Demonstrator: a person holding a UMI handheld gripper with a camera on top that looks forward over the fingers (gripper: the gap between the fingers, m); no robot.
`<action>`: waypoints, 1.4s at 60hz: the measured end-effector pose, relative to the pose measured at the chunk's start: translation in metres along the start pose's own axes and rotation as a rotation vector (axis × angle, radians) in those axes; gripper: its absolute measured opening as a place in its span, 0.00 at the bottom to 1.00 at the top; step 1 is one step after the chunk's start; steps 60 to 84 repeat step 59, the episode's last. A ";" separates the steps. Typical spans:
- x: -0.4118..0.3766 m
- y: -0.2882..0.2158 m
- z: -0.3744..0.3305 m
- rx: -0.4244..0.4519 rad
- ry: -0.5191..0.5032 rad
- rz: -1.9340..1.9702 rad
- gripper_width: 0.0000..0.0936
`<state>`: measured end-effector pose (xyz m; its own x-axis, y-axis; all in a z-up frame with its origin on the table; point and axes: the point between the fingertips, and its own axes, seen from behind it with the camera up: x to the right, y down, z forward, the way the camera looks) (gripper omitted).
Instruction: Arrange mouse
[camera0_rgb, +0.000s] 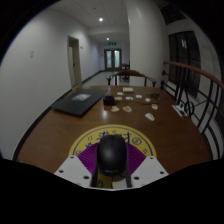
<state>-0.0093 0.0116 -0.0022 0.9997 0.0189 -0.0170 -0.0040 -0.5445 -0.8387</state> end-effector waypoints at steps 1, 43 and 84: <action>0.001 0.004 0.004 -0.010 0.003 -0.001 0.41; 0.127 0.024 -0.128 -0.045 -0.240 -0.136 0.92; 0.231 0.039 -0.144 -0.020 -0.178 0.001 0.91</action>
